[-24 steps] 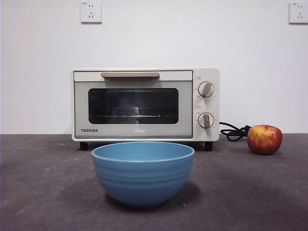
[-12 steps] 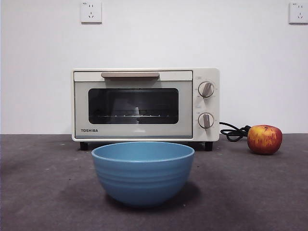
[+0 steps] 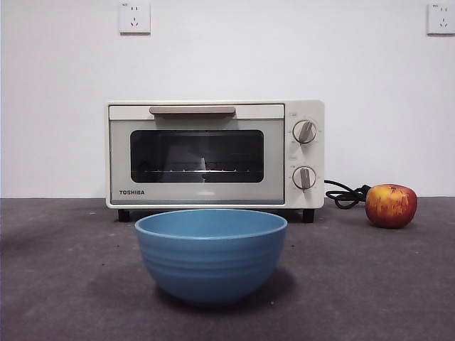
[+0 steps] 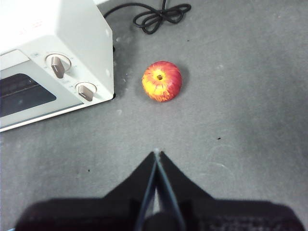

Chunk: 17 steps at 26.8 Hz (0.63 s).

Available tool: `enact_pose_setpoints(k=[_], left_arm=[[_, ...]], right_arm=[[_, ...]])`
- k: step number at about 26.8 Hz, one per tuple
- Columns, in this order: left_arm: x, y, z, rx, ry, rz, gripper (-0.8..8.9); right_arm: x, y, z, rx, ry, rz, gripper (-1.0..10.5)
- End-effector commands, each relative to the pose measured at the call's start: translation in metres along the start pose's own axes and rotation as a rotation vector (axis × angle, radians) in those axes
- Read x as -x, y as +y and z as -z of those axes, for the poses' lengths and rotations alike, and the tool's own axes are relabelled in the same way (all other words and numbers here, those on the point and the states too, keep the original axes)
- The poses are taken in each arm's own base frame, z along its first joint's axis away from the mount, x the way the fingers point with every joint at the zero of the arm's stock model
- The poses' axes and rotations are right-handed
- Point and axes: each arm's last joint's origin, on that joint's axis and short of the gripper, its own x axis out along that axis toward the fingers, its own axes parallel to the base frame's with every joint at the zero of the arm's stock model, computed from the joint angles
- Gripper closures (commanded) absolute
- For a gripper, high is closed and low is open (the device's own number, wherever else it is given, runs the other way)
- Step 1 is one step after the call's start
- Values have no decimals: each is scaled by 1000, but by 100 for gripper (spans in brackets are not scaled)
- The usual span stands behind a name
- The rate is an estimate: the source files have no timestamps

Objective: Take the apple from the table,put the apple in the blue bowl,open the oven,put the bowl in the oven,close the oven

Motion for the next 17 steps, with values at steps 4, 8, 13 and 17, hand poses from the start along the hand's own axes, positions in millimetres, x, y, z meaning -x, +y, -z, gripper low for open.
enact_pose_setpoints(k=[4,8,13,17], left_arm=[[-22,3,-6,43,174,17,817],[-30,3,-5,46,219,54,817],[-30,0,-3,32,233,63,817],[-31,-3,-2,19,245,72,817]], right_arm=[[-33,8,-23,154,122,-43,946],[-75,9,-33,189,250,-38,934],[-130,10,-44,178,369,-13,620],[-172,10,-51,175,398,-2,335]])
